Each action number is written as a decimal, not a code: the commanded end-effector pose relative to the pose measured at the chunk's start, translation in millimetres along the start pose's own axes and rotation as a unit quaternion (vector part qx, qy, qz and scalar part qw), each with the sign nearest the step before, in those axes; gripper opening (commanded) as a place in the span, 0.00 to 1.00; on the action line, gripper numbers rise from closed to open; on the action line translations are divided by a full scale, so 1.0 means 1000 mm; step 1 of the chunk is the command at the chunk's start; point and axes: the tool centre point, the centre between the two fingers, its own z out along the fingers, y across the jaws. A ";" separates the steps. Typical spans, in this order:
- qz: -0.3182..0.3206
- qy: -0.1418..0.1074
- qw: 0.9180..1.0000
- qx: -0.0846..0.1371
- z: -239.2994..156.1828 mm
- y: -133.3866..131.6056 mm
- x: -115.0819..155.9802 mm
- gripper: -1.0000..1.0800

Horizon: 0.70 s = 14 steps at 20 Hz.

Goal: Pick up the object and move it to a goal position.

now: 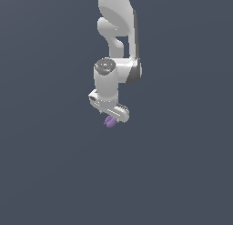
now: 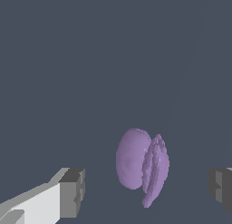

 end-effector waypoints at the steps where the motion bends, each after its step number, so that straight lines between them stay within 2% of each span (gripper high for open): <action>1: 0.029 0.000 1.000 -0.002 0.008 0.005 -0.006 0.96; 8: 0.078 0.000 0.997 -0.005 0.021 0.013 -0.016 0.96; 14: 0.092 0.000 0.996 -0.006 0.025 0.015 -0.019 0.96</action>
